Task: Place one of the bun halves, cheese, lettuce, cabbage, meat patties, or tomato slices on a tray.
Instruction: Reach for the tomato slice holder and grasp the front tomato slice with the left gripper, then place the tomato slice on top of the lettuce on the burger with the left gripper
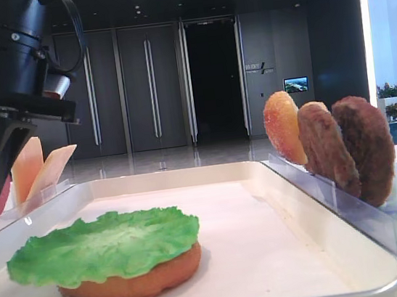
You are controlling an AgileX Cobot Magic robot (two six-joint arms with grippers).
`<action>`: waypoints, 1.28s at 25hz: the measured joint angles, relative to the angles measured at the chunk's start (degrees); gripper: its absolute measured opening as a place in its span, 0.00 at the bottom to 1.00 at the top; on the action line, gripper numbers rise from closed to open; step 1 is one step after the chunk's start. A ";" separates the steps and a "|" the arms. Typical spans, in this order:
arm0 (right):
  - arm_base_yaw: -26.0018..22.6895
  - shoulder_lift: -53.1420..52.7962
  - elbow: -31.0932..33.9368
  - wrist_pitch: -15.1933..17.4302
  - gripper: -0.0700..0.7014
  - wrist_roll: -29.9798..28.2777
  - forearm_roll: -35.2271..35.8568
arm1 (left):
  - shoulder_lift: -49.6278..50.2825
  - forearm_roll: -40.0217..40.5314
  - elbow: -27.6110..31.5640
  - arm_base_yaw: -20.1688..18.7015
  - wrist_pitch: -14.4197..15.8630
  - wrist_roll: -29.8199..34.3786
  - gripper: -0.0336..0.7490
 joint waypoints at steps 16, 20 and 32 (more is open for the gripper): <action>0.00 0.00 0.00 0.00 0.63 0.00 0.00 | -12.67 -11.33 0.05 -0.18 -0.76 3.61 0.11; 0.00 0.00 0.00 0.00 0.63 0.00 0.00 | -18.75 -14.54 3.89 -0.18 -1.03 5.96 0.11; 0.00 0.00 0.00 0.00 0.63 0.00 0.00 | -38.01 -42.85 30.12 -0.18 -25.70 26.30 0.11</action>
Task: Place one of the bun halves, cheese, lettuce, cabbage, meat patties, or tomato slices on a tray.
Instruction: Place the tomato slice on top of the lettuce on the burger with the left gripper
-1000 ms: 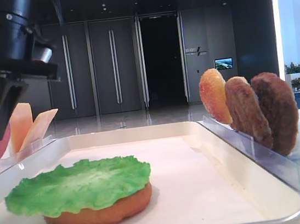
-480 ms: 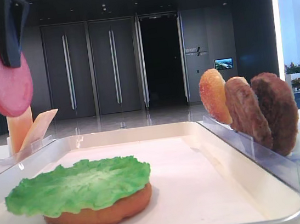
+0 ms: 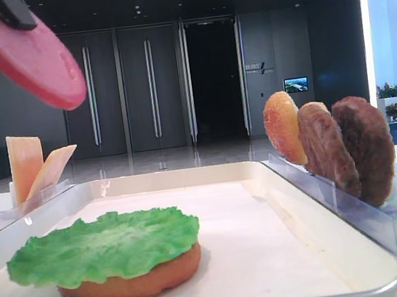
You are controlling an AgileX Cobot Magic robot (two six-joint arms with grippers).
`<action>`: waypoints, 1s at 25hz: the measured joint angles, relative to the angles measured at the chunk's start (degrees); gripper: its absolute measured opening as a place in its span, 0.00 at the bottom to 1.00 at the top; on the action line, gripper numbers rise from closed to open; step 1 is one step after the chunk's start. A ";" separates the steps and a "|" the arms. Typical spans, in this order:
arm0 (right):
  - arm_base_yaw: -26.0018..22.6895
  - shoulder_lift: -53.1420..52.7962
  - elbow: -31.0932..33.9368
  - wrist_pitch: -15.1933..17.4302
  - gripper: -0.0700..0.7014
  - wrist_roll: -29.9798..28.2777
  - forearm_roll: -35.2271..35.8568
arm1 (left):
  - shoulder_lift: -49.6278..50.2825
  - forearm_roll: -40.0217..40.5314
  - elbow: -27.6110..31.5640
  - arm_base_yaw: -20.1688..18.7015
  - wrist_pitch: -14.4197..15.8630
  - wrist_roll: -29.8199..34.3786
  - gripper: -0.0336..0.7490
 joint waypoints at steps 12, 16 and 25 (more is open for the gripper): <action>0.00 0.00 0.00 0.00 0.63 0.00 0.00 | 1.17 -15.11 7.12 0.00 -9.39 12.13 0.11; 0.00 0.00 0.00 0.00 0.63 0.00 0.00 | 5.77 -18.66 7.17 0.00 -9.80 15.45 0.11; 0.00 0.00 0.00 0.00 0.63 0.00 0.00 | 14.06 -26.23 7.17 0.00 -9.84 24.72 0.11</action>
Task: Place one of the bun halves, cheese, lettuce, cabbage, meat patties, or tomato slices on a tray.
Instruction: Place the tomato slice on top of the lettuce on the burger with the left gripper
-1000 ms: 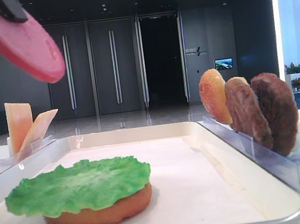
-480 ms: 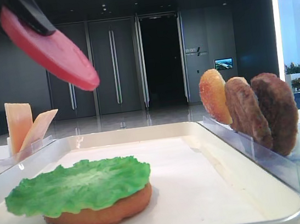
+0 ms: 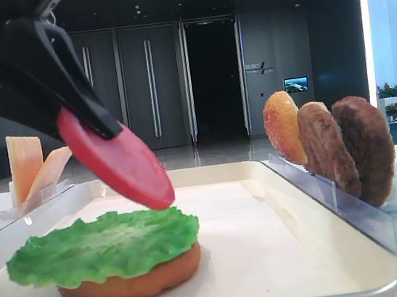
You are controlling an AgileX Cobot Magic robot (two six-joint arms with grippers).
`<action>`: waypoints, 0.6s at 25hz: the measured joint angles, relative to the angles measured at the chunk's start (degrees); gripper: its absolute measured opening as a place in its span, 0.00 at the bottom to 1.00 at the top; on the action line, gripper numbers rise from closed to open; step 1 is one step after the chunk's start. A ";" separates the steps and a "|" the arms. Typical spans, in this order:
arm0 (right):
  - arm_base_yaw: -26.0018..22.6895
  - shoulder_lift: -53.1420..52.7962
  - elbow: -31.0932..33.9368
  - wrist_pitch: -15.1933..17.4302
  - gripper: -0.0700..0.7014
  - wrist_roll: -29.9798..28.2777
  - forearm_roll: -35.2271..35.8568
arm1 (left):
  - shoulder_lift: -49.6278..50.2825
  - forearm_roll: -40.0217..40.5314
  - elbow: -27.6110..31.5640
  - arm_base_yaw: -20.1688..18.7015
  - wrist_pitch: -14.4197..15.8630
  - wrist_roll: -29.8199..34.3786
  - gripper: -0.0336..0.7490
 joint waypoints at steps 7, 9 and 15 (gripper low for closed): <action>0.00 0.00 0.00 0.00 0.63 0.00 0.00 | 2.43 -0.40 0.00 0.00 -0.21 2.21 0.11; 0.00 0.00 0.00 0.00 0.63 0.00 0.00 | 2.93 -0.66 0.00 0.00 -0.39 2.94 0.11; 0.00 0.00 0.00 0.00 0.63 0.00 0.00 | 3.76 -0.90 0.00 0.00 -1.04 5.38 0.11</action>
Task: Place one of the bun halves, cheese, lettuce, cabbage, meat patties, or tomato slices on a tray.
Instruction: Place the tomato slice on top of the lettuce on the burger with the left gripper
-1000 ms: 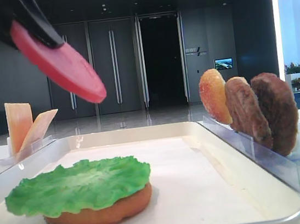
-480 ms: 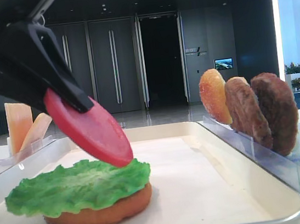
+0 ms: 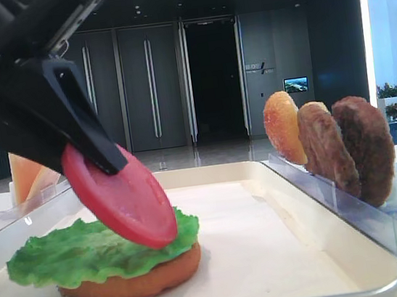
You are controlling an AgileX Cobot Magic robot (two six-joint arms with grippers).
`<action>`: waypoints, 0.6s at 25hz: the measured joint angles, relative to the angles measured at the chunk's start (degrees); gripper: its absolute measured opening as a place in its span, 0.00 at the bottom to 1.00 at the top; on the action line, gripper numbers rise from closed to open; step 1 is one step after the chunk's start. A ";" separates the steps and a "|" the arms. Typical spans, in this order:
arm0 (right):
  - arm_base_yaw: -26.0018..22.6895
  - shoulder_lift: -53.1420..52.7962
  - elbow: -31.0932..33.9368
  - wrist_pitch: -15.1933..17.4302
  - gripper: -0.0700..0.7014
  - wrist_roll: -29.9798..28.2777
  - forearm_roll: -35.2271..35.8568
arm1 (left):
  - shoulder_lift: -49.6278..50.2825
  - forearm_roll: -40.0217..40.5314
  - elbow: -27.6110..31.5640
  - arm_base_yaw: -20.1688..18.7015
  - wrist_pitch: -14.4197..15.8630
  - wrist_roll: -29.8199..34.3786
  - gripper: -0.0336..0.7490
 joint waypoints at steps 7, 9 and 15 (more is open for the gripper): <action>0.00 0.00 0.00 0.00 0.63 0.00 0.00 | 1.01 -0.28 -0.05 0.00 -0.17 2.37 0.11; 0.00 0.00 0.00 0.00 0.63 0.00 0.00 | 1.01 -0.28 -0.05 0.00 -0.17 2.76 0.11; 0.00 0.00 0.00 0.00 0.63 0.00 0.00 | 1.01 -0.15 -0.05 0.00 -0.17 3.74 0.12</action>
